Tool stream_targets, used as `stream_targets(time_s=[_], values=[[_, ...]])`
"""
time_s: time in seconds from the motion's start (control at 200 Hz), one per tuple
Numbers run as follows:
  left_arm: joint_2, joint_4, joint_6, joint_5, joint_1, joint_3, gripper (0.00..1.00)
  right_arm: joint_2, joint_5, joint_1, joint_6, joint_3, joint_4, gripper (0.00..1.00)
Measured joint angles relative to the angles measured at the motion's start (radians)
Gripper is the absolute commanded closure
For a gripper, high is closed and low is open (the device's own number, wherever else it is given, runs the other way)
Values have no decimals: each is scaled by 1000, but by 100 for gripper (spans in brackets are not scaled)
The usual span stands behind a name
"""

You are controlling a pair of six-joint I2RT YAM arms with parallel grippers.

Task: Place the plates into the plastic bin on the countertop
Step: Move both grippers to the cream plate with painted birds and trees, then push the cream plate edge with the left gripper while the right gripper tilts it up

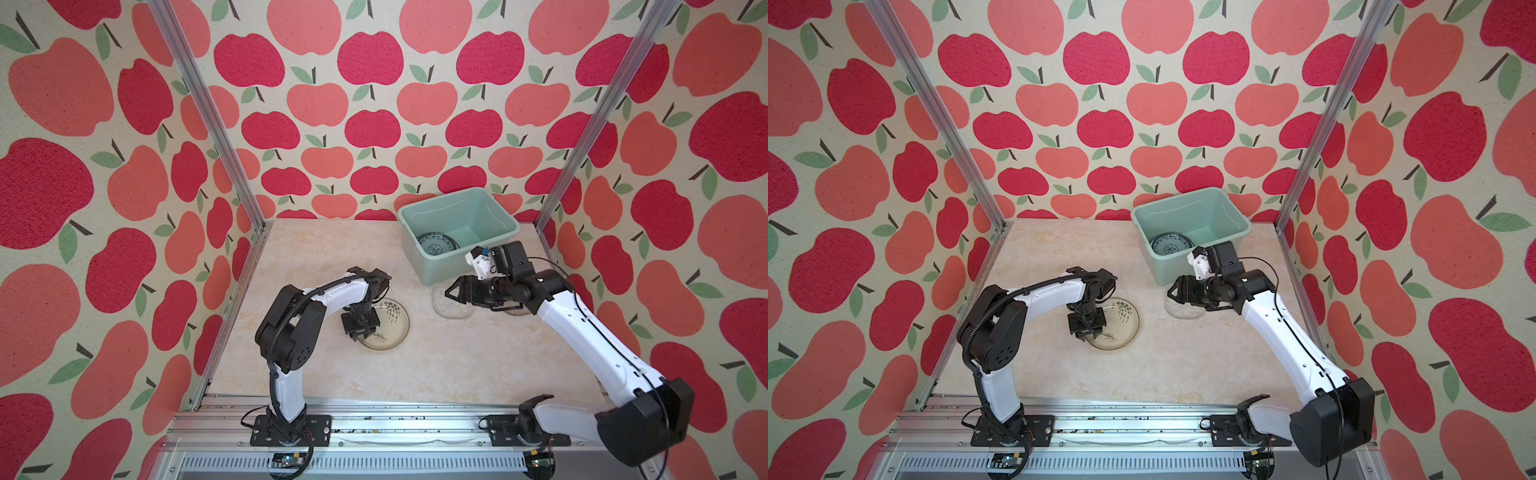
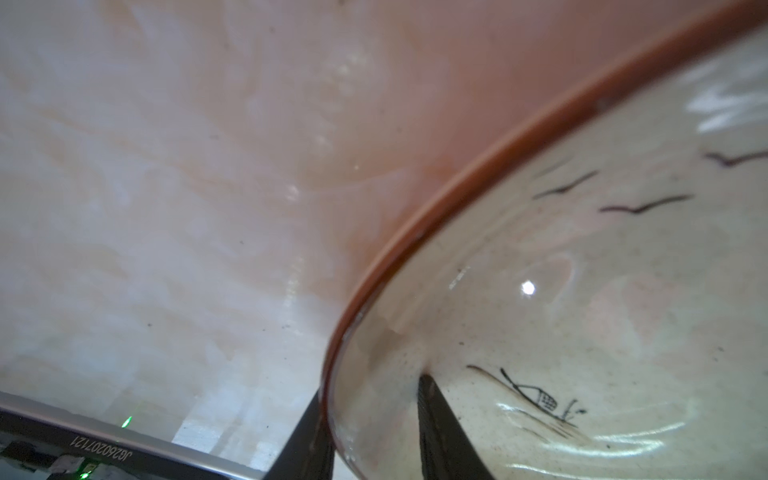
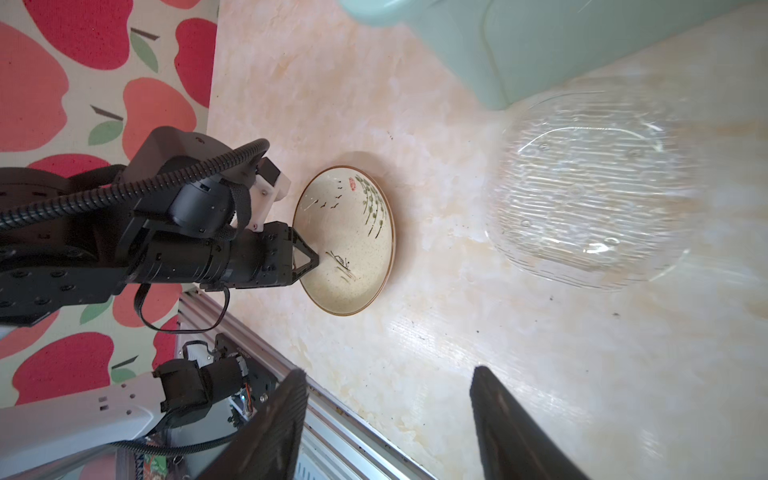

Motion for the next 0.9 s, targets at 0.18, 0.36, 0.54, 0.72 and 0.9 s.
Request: stream_targets(time_s=[0.18,0.36,0.54,0.72,0.9], values=[[-40,3,16,0,19,-55,67,129,-67,108,148,-66,158,35],[-64,27,51,13,32,-83,68,227,-79,171,318,-130,336,35],[-90,58,84,30,43,-113,69,300,-87,174,426,-192,457,35],[-121,98,114,55,58,-151,70,366,-105,174,493,-212,554,36],[-142,128,137,77,71,-177,71,462,-134,190,558,-223,632,37]])
